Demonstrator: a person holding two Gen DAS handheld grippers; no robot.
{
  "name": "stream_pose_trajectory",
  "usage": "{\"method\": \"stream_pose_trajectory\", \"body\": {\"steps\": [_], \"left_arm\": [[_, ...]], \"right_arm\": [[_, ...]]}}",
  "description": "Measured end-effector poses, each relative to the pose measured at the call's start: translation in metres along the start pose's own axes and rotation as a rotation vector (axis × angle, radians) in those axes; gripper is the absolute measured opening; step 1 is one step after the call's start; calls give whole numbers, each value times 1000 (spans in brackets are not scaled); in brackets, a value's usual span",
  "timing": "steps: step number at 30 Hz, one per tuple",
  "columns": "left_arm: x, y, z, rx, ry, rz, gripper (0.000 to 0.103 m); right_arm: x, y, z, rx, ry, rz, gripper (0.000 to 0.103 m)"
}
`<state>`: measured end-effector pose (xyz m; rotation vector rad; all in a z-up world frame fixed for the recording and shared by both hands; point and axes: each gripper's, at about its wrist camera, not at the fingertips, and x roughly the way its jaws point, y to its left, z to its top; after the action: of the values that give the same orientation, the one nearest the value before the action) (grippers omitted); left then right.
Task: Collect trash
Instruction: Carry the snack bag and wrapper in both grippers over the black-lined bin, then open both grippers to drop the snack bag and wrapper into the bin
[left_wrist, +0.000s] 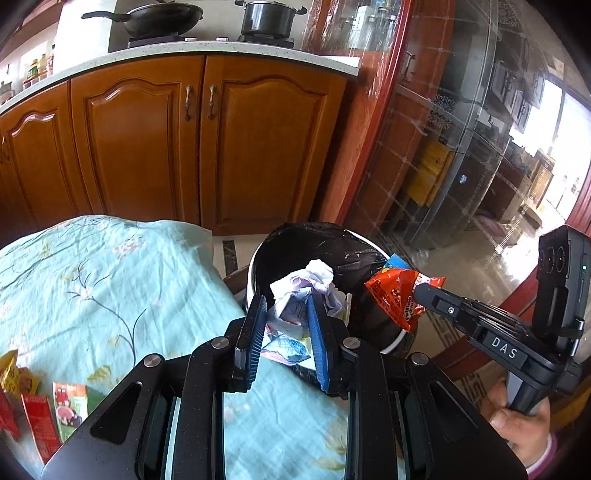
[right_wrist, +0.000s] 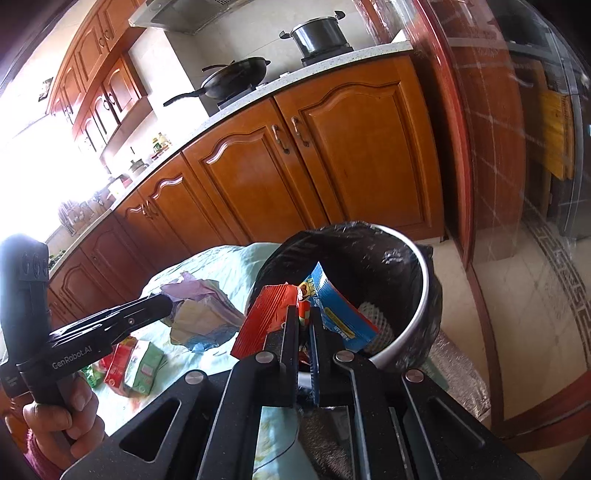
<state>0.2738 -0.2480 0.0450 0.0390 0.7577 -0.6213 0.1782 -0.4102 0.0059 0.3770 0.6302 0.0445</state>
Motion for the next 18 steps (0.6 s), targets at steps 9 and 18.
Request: {"method": "stream_pose_trajectory", "body": {"steps": [9,18], "left_arm": [[40,-13,19,33,57,7,22],[60,-20,19,57,88,17,22]], "right_arm": [[28,-20,22,16,36,-17,5],[46,-29,24,28,75,-30,5]]}}
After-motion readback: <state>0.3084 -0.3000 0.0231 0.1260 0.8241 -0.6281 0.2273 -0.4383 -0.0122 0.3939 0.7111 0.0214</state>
